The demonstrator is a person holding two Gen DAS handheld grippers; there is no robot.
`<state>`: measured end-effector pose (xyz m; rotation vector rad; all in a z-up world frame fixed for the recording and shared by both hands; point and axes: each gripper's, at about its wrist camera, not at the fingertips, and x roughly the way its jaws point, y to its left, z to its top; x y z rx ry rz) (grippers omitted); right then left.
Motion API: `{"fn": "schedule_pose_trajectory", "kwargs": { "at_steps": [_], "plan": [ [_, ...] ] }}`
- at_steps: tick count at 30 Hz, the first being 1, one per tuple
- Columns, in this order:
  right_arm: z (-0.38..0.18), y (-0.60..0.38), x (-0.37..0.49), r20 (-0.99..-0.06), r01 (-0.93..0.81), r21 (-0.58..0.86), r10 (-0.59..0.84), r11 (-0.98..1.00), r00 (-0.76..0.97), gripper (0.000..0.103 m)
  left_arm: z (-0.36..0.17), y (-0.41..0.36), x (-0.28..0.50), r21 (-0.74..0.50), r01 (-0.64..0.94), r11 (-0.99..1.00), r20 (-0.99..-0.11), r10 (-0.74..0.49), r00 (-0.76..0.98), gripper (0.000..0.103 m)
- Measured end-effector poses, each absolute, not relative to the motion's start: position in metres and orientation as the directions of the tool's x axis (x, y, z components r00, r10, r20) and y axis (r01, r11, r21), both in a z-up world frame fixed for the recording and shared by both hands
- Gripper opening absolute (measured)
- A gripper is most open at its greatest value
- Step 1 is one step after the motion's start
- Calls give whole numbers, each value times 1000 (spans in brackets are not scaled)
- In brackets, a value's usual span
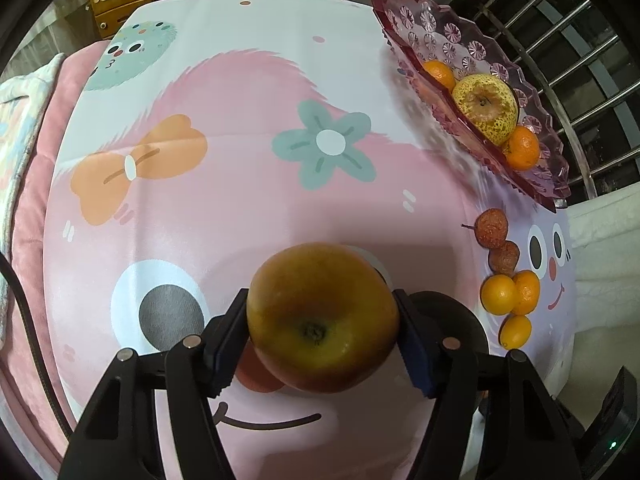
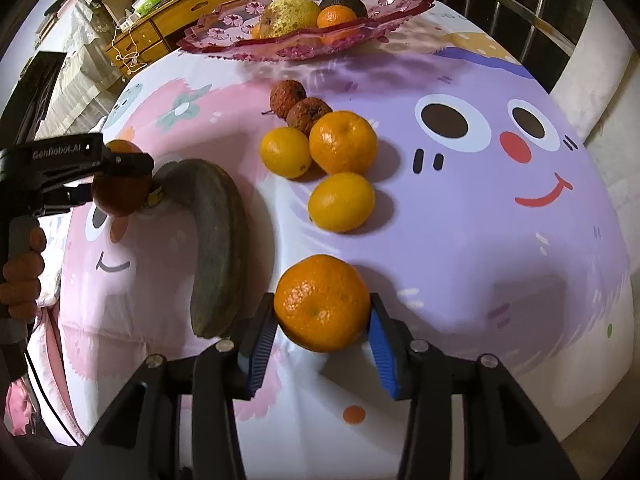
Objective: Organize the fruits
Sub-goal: 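Lift the apple and orange and carry both toward the pink bowl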
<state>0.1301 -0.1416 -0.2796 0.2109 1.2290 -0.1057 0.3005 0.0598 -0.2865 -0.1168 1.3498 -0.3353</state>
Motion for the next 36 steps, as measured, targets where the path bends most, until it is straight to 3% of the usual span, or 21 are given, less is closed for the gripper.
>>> {"fn": "schedule_pose_trajectory", "kwargs": {
  "at_steps": [13, 26, 36],
  "plan": [
    [-263, -116, 83, -954, 283, 97, 8, 954, 299, 44, -240, 86, 251, -281, 247, 927, -921, -333, 201, 66],
    [-212, -116, 81, -935, 216, 59, -22, 975, 355, 44, -181, 93, 209, -293, 299, 908, -906, -364, 217, 66],
    [-182, -148, 112, -923, 103, 55, 12, 993, 385, 44, -139, 66, 209, -271, 232, 934, -898, -332, 289, 66]
  ]
}}
